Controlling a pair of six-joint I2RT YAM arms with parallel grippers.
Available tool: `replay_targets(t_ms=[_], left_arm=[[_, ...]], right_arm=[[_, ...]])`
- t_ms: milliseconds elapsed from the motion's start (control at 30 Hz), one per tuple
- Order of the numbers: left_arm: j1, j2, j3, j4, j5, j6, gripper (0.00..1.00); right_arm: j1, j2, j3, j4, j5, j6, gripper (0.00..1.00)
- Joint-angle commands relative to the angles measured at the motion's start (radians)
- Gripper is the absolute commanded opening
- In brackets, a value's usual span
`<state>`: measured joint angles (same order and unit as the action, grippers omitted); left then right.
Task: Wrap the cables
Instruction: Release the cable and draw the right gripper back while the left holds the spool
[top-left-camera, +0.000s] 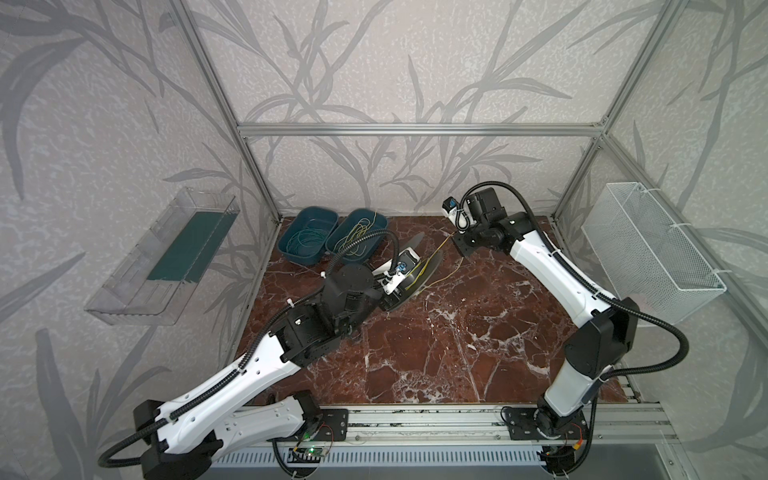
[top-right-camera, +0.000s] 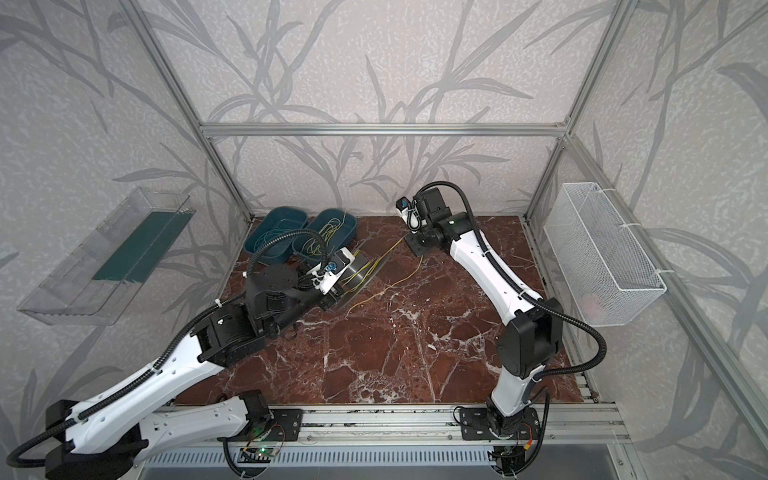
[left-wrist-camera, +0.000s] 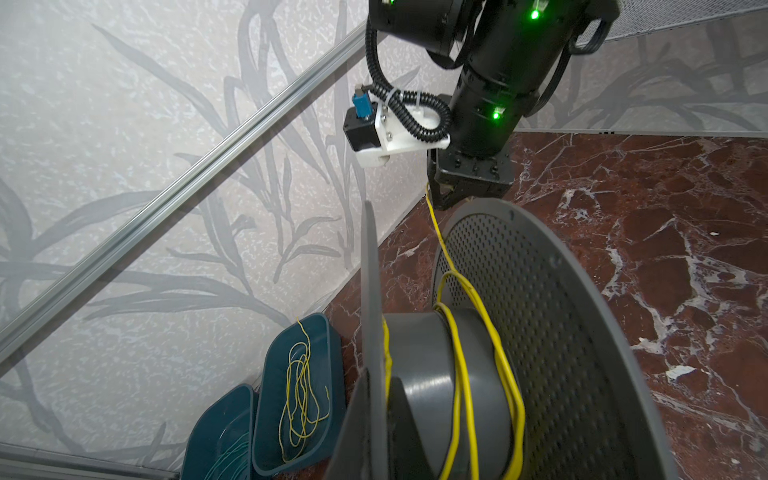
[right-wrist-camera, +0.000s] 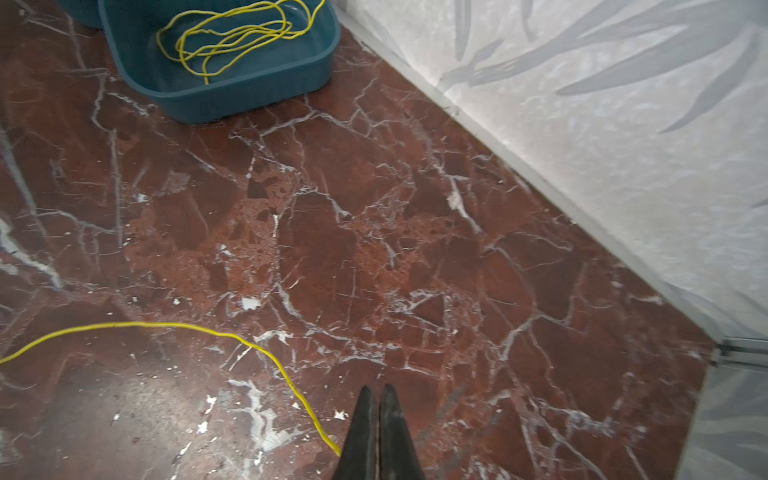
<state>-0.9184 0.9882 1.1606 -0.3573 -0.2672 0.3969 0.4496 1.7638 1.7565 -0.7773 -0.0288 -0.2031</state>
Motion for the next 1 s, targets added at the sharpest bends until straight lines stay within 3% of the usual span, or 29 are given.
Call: replay_targets(t_ms=[0,100,233,600,767,967], left_arm=[[0.008,-0.066,0.13,-0.049,0.101,-0.043,0.0],[0.068,-0.054,0.193,-0.03,0.173,-0.111,0.0],[0.167,-0.044,0.279,-0.045,0.267,-0.188,0.0],[0.253,-0.024,0.345,-0.057,0.274,-0.236,0.0],[0.27,-0.002,0.337,-0.024,0.314,-0.285,0.0],[0.272,0.048,0.321,0.038,0.391,-0.336,0.0]], right_arm=[[-0.126,0.08,-0.062,0.117,0.114,0.155,0.0],[-0.167,0.125,-0.119,0.146,0.108,0.217,0.0],[-0.238,0.208,-0.066,0.028,0.125,0.267,0.0],[-0.331,0.181,-0.103,0.024,0.056,0.321,0.0],[-0.314,0.168,-0.129,0.025,-0.085,0.327,0.0],[-0.274,0.09,-0.28,0.152,-0.292,0.375,0.11]])
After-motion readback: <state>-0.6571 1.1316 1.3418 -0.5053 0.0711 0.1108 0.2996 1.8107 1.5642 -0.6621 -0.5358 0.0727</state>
